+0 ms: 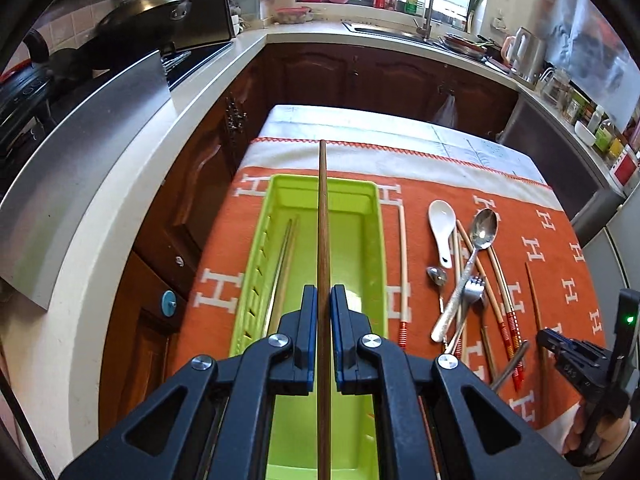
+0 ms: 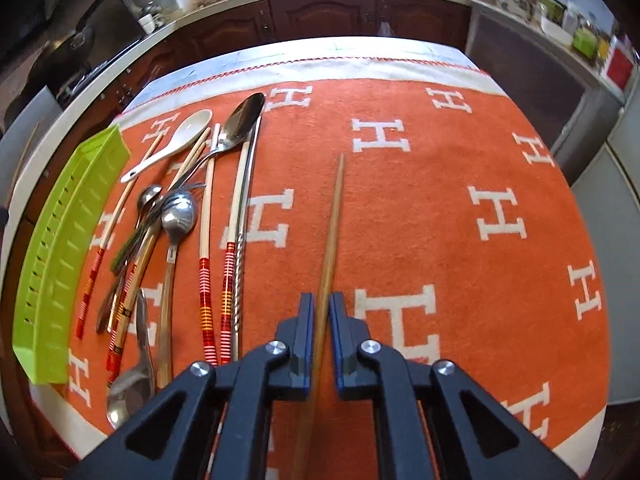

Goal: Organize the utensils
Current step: 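Lower both held chopsticks into the green tray and open both tools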

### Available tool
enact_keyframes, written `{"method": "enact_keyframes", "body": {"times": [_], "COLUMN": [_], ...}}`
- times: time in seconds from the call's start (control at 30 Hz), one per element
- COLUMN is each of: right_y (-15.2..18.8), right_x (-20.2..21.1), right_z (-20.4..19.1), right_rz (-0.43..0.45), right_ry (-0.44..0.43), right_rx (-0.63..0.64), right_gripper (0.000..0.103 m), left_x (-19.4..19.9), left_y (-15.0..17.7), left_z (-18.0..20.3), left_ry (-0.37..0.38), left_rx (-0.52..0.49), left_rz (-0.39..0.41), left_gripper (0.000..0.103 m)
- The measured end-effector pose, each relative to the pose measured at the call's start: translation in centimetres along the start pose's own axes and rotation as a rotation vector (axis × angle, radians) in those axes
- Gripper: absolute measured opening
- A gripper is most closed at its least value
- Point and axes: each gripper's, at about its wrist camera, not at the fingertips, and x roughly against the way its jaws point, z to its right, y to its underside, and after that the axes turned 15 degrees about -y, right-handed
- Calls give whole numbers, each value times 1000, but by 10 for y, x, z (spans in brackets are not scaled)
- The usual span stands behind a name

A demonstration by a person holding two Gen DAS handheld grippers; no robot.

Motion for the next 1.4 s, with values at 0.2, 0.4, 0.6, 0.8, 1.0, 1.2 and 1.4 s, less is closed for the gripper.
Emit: {"method": "enact_keyframes", "body": {"times": [0.2,0.4,0.6,0.8,1.0,1.2,1.4], "right_y": [-20,-54,-77,-84,-85,-81,-81], "right_x": [34,66,42,-6,-44,-49,-39], "right_z": [-6,-63,-129,-173,-193,-190,-178], "right_rz": [46,74,27,-47,-111,-129,-106], "right_ry": [-138,-348,-484,-527,-521,-480,-455], "right_rx": [-87,-33,-16,-48,-60,-46,-26], "right_gripper": [6,6,6,7,8,12,12], "left_x": [-5,-9,-17,-27,-37,-41,-36], "left_y": [-2,-2,-5,-9,-13,-16,-18], "left_z": [-4,-4,-12,-22,-31,-29,-19], "left_ry": [-1,16,24,10,-9,2,14], "left_rx": [-4,-21,-10,6,27,30,6], "left_rz": [3,5,-9,-20,-27,-24,-8], "left_gripper": [4,4,5,14,17,21,21]}}
